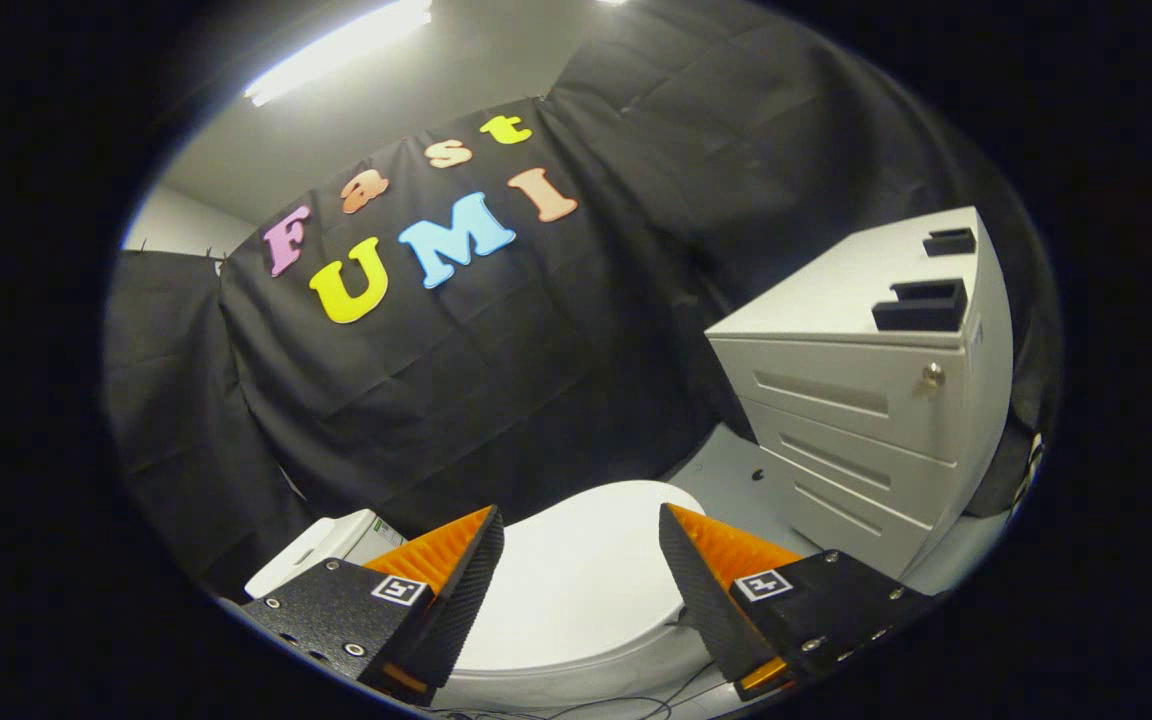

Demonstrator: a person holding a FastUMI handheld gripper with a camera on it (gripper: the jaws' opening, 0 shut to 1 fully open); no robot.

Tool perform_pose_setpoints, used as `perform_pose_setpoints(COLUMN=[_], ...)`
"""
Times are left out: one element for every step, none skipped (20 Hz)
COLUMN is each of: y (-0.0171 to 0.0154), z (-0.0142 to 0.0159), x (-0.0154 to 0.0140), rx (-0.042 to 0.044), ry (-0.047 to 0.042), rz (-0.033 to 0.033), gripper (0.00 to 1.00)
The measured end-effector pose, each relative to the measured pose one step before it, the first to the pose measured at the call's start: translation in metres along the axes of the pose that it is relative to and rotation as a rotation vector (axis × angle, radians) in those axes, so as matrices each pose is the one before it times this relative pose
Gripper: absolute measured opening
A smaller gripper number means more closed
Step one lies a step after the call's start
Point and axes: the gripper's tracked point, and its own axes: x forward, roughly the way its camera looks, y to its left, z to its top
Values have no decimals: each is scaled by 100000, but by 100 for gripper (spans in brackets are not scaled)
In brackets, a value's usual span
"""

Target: Open the toilet lid.

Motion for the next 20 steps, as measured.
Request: perform_pose_setpoints(y=[-844,-727,-820,-804,-684,-820,-750,-632,-507,-598,-538,-491,-414,-417,-360,-564,-432,-502,-525,-578], z=[-902,-889,-581,-826,-574,-578,-517,-528,-357,-278,-232,-254,-417,-218,-128,-68,-276,-260,-714,-709], x=[111,22,89,143,34,103,170,137,-12,4,-86,5,-95,-50,-110,78,210,172,39,44], rx=[3361,2955,2630,2720,2440,2123,2039,1938,1892,1773,1739,1519,875,1006,1143,1608,2903,3439,2816,2694], ry=[1725,793,680,716,435,554,715,309,72,-597,-378,-172,-383,33,-478,-369,72,690,1615,1940], rz=[-1426,-1561,-1456,-1391,-1223,-1459,-1458,-1106,-1007,-878,-873,-856,-547,-461,-429,-932,-604,-766,-1366,-1103], gripper=[96,96,96,96,96,96,96,96,96,96,96,96,96,96,95,96,96,96,95,95])
